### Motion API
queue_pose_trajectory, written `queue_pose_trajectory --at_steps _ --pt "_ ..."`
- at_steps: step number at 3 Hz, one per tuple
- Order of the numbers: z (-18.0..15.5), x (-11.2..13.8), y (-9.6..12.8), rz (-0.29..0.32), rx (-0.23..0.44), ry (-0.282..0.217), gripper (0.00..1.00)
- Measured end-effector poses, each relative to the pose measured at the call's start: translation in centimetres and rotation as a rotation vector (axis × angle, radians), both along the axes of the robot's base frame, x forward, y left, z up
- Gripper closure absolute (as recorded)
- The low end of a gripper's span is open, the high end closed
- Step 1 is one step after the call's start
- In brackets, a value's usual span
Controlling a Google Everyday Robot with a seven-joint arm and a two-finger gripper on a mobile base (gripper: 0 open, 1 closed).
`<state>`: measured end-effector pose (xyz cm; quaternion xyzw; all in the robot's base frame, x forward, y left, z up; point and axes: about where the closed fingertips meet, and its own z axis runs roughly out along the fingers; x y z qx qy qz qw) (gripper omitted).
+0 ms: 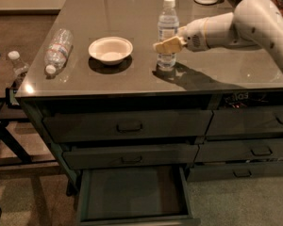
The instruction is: Place blue plastic bottle into bottom drawer
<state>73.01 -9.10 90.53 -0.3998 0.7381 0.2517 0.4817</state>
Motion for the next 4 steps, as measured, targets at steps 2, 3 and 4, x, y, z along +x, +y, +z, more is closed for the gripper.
queue_pose_trajectory --at_steps 2,3,4 --pt "1.5 -7.4 -2.1 -0.054 -0.018 0.043 1.00" --pt "1.5 -7.4 -2.1 -0.054 -0.019 0.043 1.00" --pt "1.5 -9.1 -2.2 -0.060 -0.041 0.075 1.00"
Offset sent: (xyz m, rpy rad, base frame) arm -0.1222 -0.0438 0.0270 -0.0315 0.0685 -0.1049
